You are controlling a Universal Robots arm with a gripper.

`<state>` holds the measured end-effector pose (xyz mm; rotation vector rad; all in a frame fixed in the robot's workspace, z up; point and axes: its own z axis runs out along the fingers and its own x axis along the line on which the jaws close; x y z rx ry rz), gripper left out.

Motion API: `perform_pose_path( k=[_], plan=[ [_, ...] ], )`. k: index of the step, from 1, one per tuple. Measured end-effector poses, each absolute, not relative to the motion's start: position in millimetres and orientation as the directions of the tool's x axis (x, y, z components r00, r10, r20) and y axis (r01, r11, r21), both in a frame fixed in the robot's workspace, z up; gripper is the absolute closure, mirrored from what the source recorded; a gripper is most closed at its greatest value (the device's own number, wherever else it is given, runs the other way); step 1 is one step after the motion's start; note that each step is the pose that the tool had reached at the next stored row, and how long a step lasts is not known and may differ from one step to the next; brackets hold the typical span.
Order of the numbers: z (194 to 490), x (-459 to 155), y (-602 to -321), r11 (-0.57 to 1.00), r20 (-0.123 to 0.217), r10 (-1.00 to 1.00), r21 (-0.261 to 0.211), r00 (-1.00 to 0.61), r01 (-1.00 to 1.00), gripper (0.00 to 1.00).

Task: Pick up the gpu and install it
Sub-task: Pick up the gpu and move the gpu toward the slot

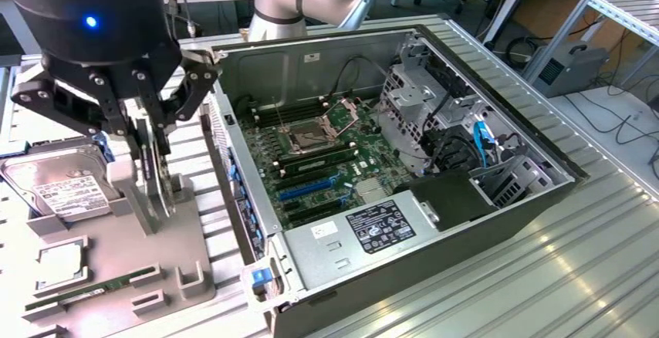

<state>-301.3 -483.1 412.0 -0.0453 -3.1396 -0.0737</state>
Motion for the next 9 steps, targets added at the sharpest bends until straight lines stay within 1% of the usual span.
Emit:
perform_pose_path(
  k=[9],
  plan=[
    [456,-301,-483,0.998,0.002,0.029,0.047,-1.0,0.029,0.73]
  ],
)
